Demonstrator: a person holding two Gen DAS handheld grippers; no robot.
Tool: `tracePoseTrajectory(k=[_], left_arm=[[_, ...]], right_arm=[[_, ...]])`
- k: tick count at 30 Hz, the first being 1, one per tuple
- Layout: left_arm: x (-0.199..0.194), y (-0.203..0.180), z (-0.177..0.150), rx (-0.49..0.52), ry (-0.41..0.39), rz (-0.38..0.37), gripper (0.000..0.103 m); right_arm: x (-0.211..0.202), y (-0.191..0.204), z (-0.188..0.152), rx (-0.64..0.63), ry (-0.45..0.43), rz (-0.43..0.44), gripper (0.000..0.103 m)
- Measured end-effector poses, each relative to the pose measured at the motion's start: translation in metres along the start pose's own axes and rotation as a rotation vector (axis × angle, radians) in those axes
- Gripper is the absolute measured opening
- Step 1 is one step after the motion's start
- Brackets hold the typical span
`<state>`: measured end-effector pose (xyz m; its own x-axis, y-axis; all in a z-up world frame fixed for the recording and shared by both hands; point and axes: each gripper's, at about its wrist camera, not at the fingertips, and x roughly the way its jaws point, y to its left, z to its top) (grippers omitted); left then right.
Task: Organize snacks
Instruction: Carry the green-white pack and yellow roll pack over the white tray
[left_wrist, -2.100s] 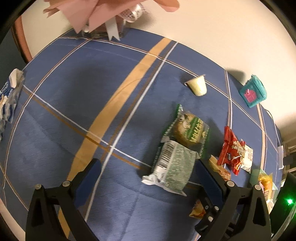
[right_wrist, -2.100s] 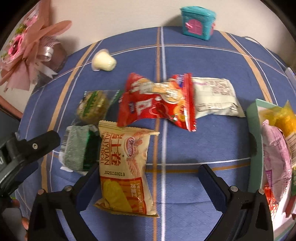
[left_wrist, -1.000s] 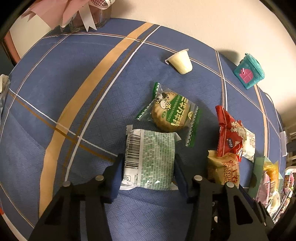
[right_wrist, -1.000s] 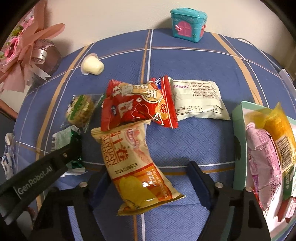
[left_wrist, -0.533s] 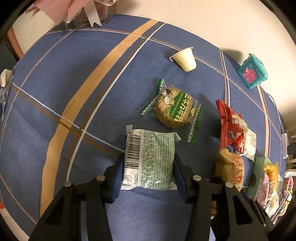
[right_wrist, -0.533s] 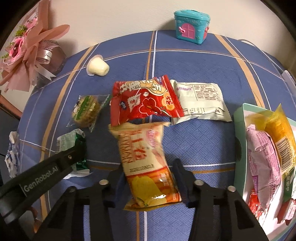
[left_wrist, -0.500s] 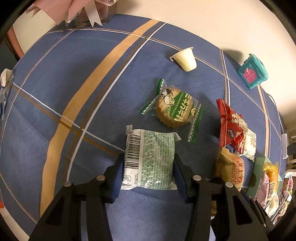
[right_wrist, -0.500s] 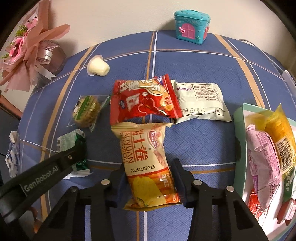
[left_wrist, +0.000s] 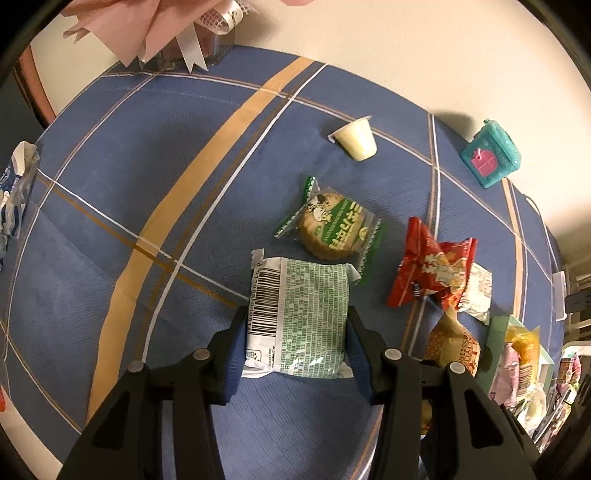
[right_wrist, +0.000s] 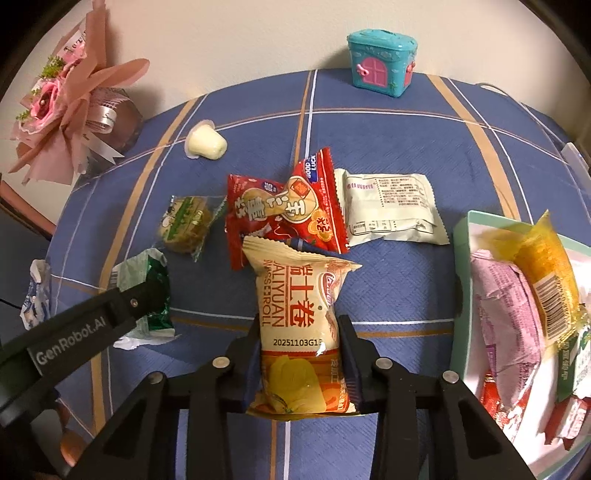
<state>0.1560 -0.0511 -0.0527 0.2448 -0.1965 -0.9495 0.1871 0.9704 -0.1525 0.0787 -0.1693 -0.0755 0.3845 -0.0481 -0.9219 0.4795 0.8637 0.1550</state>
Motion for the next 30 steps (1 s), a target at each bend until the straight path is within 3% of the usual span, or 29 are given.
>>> tracePoseTrajectory(k=[30], left_arm=[[-0.072, -0.028, -0.031, 0.025, -0.102, -0.031, 0.051]], right_arm=[[-0.087, -0.039, -0.018, 0.006, -0.092, -0.021, 0.039]])
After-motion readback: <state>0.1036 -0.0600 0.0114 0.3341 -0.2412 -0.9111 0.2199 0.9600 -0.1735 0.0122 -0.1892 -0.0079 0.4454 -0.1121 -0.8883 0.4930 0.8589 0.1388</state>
